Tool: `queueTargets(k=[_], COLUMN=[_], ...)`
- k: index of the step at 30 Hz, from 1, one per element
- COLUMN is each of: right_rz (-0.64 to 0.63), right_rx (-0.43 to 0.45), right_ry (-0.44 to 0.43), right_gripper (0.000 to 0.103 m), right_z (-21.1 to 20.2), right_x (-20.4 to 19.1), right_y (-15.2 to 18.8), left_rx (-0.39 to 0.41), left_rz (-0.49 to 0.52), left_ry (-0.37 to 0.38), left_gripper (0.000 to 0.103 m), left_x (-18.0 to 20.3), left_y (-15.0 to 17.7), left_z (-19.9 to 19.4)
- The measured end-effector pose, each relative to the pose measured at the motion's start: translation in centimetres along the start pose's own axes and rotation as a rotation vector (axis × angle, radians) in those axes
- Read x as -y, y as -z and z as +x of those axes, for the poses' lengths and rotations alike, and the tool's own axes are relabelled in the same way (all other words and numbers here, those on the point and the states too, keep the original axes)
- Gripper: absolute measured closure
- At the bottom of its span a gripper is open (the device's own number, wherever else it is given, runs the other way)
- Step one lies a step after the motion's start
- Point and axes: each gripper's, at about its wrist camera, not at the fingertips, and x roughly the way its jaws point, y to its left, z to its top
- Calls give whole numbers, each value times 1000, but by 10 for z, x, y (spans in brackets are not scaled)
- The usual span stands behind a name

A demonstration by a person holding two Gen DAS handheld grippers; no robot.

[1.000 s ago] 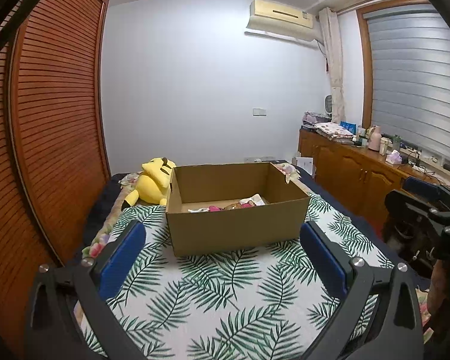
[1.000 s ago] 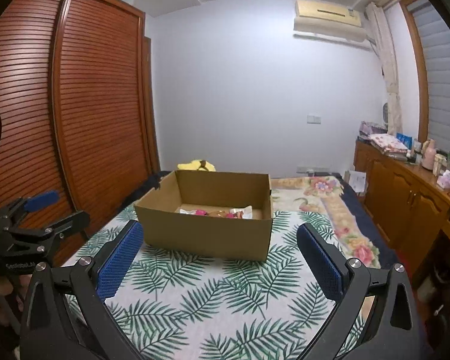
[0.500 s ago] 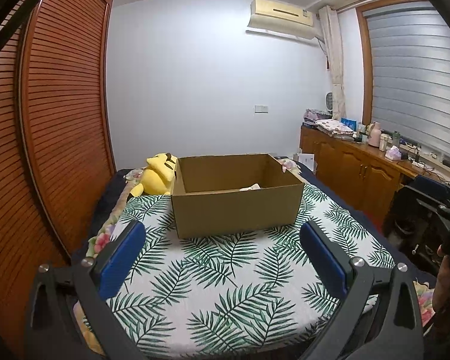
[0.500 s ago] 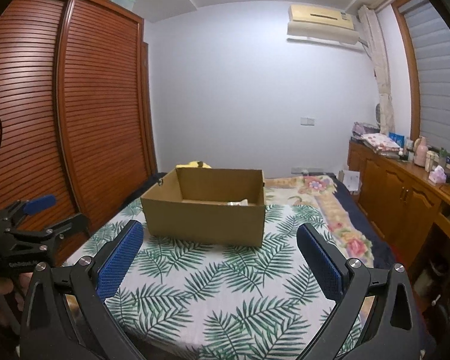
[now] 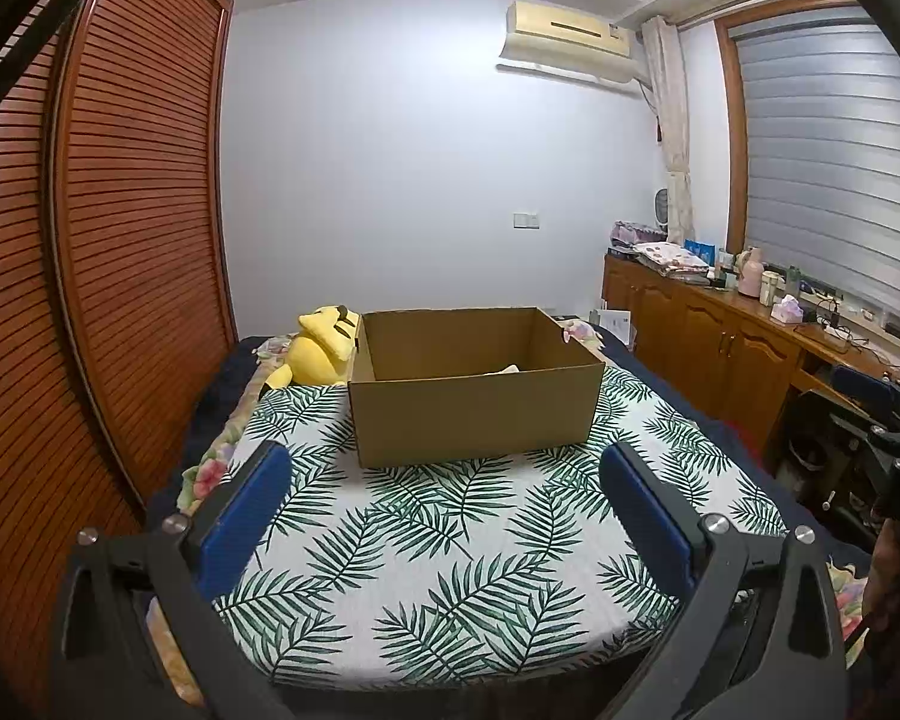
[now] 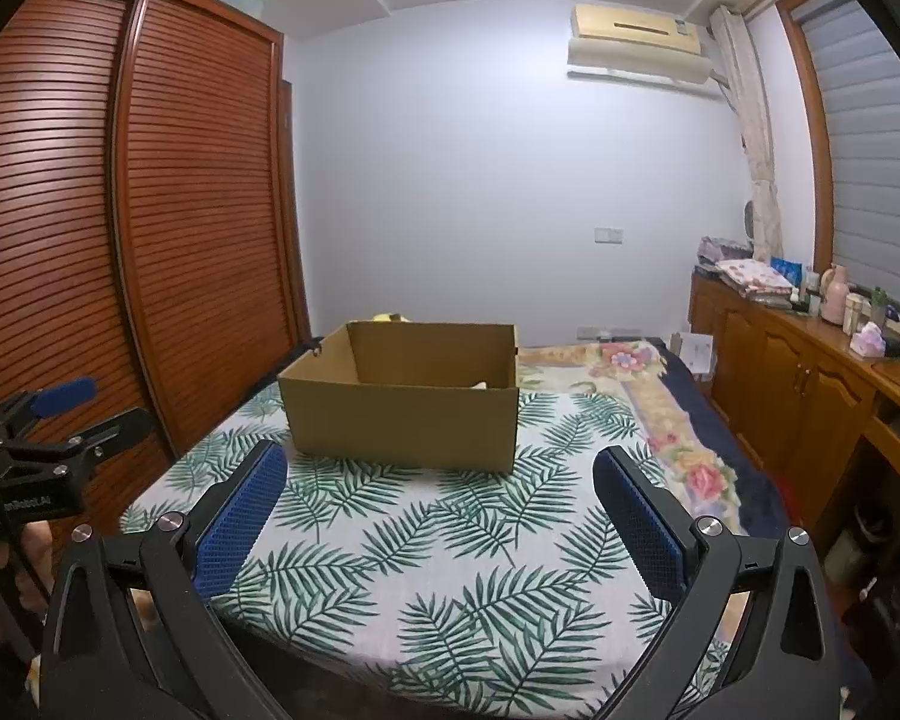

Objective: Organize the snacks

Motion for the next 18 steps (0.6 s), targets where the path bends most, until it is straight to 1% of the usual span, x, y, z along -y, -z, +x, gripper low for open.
queueTargets(k=[18], right_rz=[20], right_rx=[1], right_ry=[15], right_gripper=[0], right_z=[-6], right_x=[8], right_y=[2], left_rx=[-3], left_rz=[-4], left_ry=[2], left_gripper=[0], left_x=[4], left_y=[-1], left_z=[-2])
